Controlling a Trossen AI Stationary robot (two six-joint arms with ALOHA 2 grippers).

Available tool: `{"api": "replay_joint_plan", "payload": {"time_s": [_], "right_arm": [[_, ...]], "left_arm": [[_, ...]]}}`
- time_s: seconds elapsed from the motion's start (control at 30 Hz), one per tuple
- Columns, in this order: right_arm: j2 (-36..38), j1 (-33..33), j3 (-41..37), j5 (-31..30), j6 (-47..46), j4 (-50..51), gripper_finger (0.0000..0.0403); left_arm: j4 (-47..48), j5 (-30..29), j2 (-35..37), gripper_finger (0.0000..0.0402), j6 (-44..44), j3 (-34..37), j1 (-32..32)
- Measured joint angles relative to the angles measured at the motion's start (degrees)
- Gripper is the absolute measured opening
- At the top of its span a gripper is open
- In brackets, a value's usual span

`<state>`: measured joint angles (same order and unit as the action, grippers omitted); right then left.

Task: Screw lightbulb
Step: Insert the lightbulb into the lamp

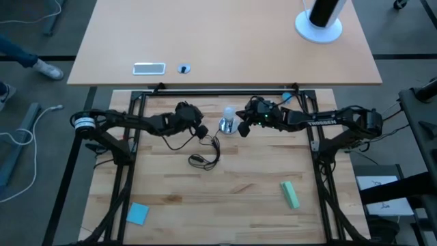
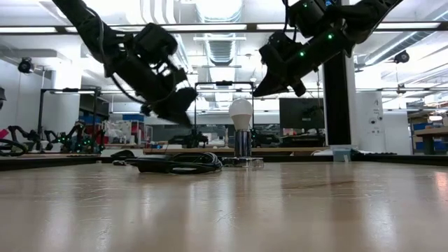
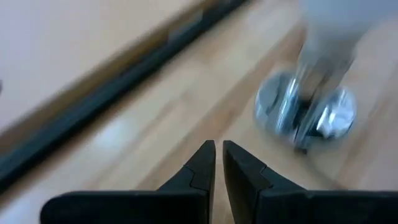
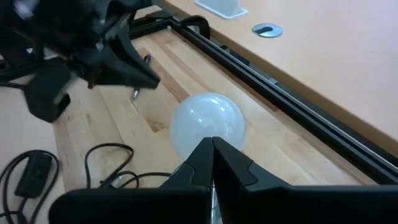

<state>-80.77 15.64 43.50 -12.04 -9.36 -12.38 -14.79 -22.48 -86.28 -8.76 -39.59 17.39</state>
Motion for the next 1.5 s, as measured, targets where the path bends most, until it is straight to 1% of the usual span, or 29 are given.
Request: {"api": "replay_joint_plan", "payload": {"time_s": [0.07,0.13,0.27,0.33,0.37,0.4,0.47,0.6,0.8,0.9,1.07,1.23,1.37,1.5], "right_arm": [[0.1,0.0,-1.4,1.3,0.2,-2.9,0.0000],[0.5,0.0,-3.7,2.0,0.2,-8.0,0.0000],[0.3,0.6,-9.3,2.1,0.0,-19.7,0.0000],[-0.5,1.4,-11.6,1.7,-0.7,-23.6,0.0000],[-0.8,1.8,-12.5,1.2,-1.1,-24.6,0.0000],[-1.2,2.3,-13.1,0.4,-1.5,-25.4,0.0000],[-2.0,3.1,-14.0,0.1,-2.8,-26.0,0.0000],[-4.7,3.8,-14.2,0.4,-4.4,-26.3,0.0000],[-10.1,3.6,-12.0,1.5,-4.7,-28.4,0.0000],[-11.8,3.5,-11.4,1.6,-5.0,-30.5,0.0000],[-11.9,3.4,-11.2,1.7,-5.0,-30.6,0.0000],[-10.9,2.8,-11.2,3.6,-4.4,-29.8,0.0000],[-10.8,1.9,-11.2,4.0,-4.5,-29.8,0.0000],[-10.8,1.8,-11.2,4.1,-4.7,-28.0,0.0000]], "left_arm": [[-5.1,3.5,0.0,0.0022,2.9,0.0,0.0],[-8.9,6.6,0.0,0.0020,5.9,0.0,0.0],[-10.2,6.6,-0.6,0.0008,9.0,0.0,0.2],[-10.0,7.0,-1.1,0.0003,9.7,0.0,0.5],[-11.4,7.5,-1.7,0.0001,10.0,0.0,0.5],[-13.4,9.2,-2.4,0.0001,10.3,0.0,0.5],[-15.8,12.5,-3.7,0.0002,10.4,-0.1,0.5],[-19.4,12.6,-6.9,0.0001,9.6,-0.4,0.4],[-19.6,12.7,-11.6,0.0001,9.9,-3.9,0.3],[-19.4,12.6,-12.6,0.0001,9.8,-4.7,0.3],[-19.6,12.6,-12.8,0.0001,9.8,-4.9,0.4],[-20.1,12.5,-12.8,0.0001,10.3,-4.9,0.4],[-20.1,12.5,-12.7,0.0001,10.9,-5.4,0.5],[-20.2,12.4,-12.7,0.0001,11.2,-5.8,0.5]]}}
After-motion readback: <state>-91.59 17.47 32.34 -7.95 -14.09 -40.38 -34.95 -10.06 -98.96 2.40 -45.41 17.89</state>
